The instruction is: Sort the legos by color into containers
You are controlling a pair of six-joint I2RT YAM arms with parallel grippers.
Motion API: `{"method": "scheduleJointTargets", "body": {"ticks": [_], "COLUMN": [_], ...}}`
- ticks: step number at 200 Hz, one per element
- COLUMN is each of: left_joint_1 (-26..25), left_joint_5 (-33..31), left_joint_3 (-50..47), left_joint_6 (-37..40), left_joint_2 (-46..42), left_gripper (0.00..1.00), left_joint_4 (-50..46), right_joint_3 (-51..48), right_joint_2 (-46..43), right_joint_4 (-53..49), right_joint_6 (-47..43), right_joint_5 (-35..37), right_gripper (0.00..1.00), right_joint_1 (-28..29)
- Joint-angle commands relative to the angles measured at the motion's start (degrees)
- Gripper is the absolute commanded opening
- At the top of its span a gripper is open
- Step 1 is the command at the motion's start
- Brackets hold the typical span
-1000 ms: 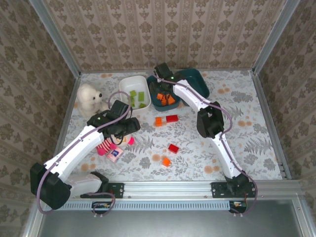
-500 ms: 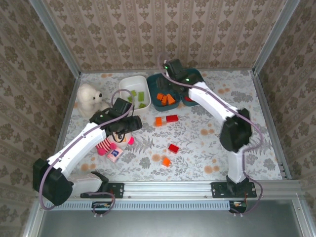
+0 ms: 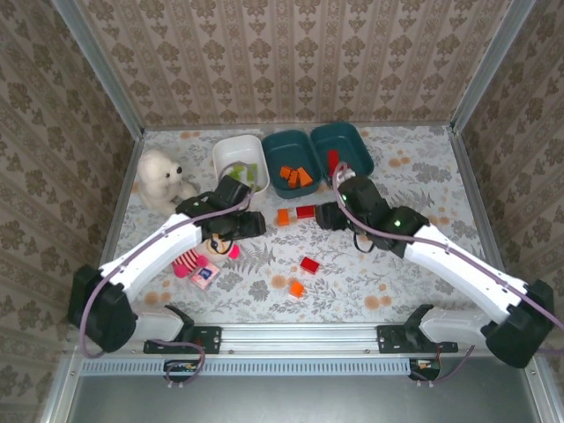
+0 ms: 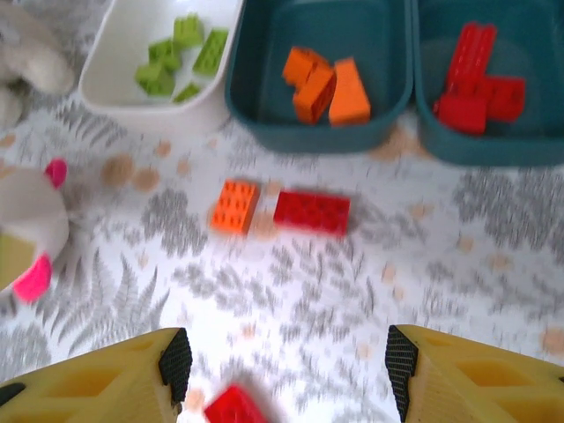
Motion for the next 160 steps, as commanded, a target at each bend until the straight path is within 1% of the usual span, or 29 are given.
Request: {"method": "scheduleJointTargets", "body": {"ticks": [1, 28, 52, 69, 117, 142, 160], "left_joint_1": [-2.3, -5.8, -9.5, -11.0, -12.2, -13.1, -13.9], "left_joint_5": [0.2, -0.8, -1.7, -2.3, -3.8, -3.3, -3.7], "left_joint_3": [2.4, 3.5, 5.8, 7.2, 11.9, 15.4, 15.5], "left_joint_6": [0.9, -1.8, -2.2, -3.0, -6.8, -5.6, -5.1], "left_joint_2": [5.0, 9.3, 13.2, 15.2, 19.3, 21.6, 21.6], "left_gripper": [0.65, 0.65, 0.65, 0.65, 0.65, 0.64, 0.64], "left_joint_4": [1.5, 4.2, 4.0, 4.1, 3.8, 1.9, 0.3], "right_joint_3": [-4.4, -8.2, -8.4, -8.0, -6.7, -6.3, -5.7], "right_joint_2": [-6.1, -11.1, -13.7, -15.2, -16.7, -17.3, -17.9], "right_joint_4": [-4.3, -7.2, -10.3, -11.4, -12.8, -13.5, -14.0], "right_joint_6": [6.6, 10.8, 10.7, 9.7, 8.6, 7.7, 7.2], "right_joint_5": [0.9, 0.1, 0.8, 1.0, 0.5, 1.2, 2.5], "right_gripper": [0.64, 0.64, 0.64, 0.65, 0.65, 0.65, 0.65], "right_joint_1": [1.8, 2.4, 2.7, 2.6, 2.5, 2.5, 2.5]}}
